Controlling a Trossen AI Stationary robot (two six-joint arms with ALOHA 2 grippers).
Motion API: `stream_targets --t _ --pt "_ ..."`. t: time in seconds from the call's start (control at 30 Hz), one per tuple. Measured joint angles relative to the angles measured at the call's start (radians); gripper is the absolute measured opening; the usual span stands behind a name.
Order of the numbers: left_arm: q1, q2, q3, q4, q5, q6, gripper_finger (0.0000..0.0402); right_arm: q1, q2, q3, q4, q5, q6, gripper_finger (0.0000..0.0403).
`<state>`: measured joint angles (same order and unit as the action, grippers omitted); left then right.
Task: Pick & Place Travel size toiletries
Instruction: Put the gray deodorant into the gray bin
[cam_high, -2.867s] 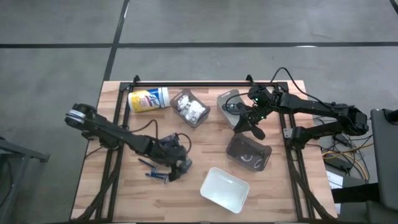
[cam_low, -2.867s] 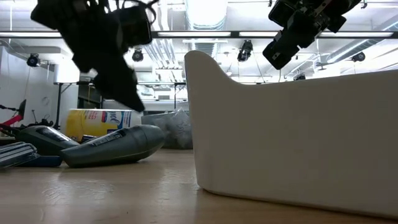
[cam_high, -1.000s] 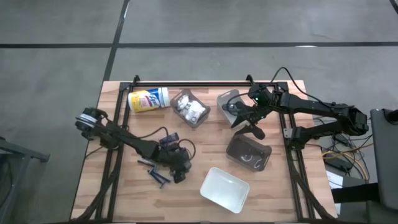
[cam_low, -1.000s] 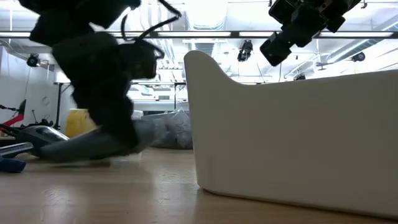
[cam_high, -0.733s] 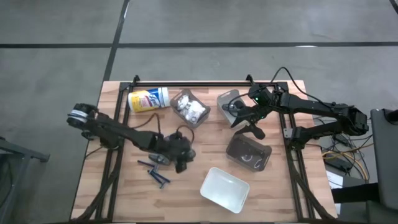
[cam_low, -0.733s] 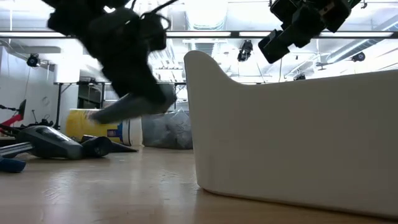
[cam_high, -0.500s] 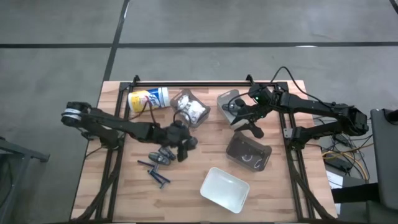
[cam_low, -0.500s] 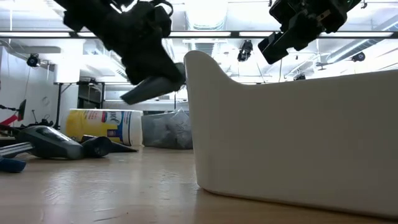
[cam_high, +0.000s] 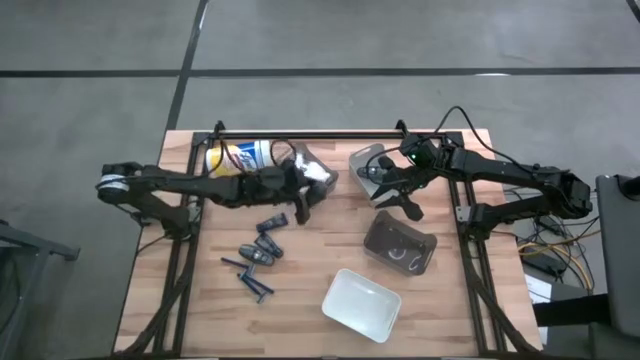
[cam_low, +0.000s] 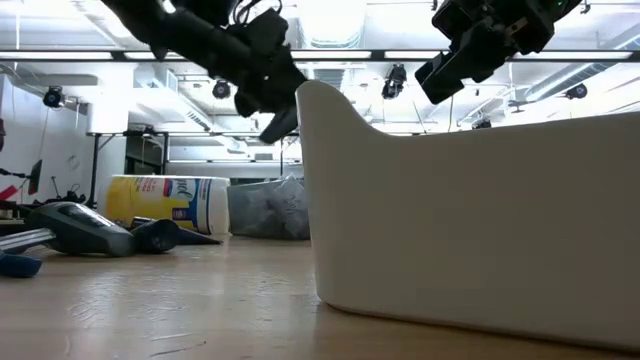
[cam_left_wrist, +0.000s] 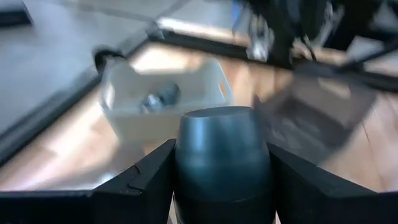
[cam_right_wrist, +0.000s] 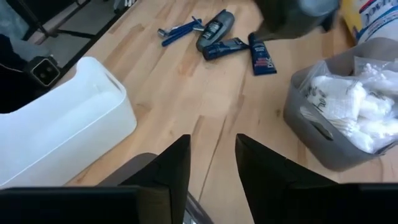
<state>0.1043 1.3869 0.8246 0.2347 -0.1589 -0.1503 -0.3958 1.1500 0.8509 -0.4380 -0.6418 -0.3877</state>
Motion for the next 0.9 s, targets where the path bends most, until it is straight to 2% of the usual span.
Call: stream_targets --t 0.23,0.33,0.63,0.9 --pt "0.080 0.000 0.000 0.186 0.001 0.042 0.0217 0.000 0.000 0.000 0.042 0.179 0.114 0.0148" --pt "0.105 0.000 0.000 0.247 0.002 0.061 0.0217 0.000 0.010 0.000 0.090 0.219 0.144 0.0162" --pt "0.138 0.015 0.000 0.490 0.003 0.125 0.0217 0.000 0.081 0.000 0.301 0.226 0.153 0.0207" --pt "0.137 0.140 0.002 0.808 0.048 0.175 0.0217 -0.004 0.183 0.000 0.540 0.227 0.226 0.0238"
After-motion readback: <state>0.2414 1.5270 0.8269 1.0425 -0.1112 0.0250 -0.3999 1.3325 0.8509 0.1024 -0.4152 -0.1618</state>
